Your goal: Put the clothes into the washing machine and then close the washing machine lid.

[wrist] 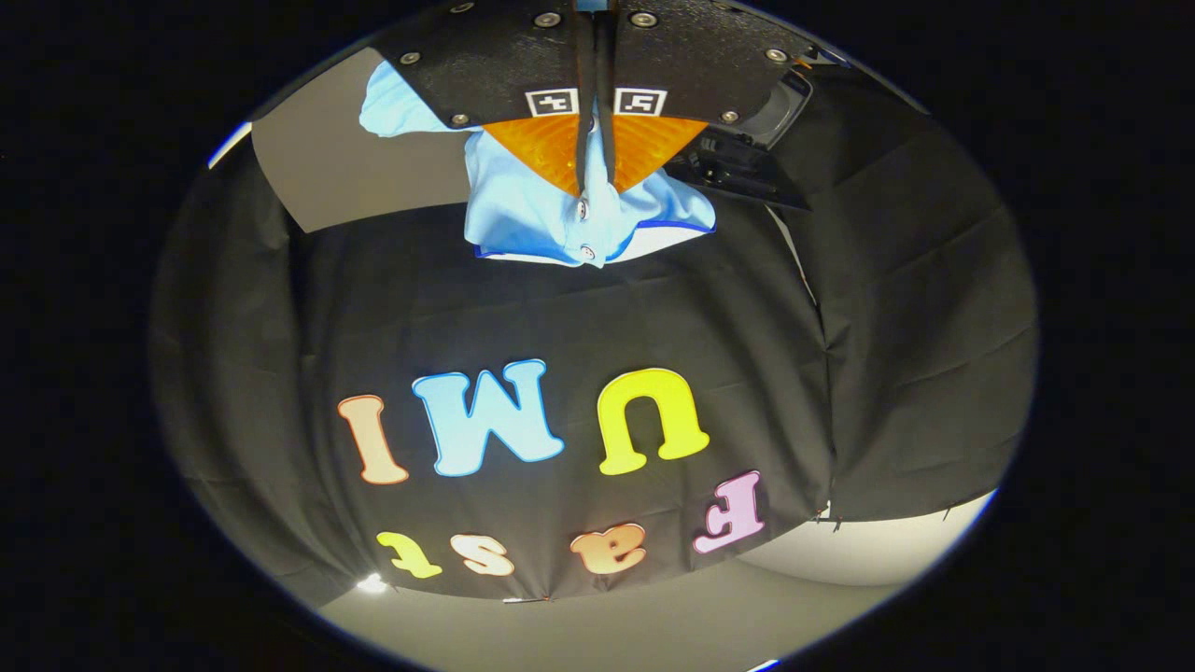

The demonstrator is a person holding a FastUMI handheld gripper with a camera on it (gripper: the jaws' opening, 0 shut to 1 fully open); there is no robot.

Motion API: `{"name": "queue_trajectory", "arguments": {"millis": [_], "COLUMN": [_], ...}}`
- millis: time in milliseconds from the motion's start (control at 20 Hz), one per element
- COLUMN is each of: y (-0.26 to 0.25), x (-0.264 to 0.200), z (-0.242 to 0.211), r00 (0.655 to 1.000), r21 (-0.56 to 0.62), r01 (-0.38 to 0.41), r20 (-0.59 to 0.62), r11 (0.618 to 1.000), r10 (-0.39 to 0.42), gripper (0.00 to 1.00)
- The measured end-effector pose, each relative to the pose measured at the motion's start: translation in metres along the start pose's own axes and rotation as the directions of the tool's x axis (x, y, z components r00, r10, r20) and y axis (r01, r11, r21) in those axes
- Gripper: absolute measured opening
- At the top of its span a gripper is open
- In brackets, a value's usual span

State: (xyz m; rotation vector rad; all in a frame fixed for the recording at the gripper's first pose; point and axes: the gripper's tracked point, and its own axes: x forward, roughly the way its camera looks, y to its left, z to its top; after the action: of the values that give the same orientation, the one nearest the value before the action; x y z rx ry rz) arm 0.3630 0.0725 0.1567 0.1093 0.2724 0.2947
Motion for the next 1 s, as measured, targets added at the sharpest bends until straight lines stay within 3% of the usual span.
{"name": "queue_trajectory", "arguments": {"millis": [1000], "y": [0.183], "x": [0.033], "z": [-0.028], "r00": [0.986], "r21": [-0.018], "r01": [-0.159], "r20": [-0.051], "r11": [0.987], "r10": [0.158], "gripper": [0.00]}}
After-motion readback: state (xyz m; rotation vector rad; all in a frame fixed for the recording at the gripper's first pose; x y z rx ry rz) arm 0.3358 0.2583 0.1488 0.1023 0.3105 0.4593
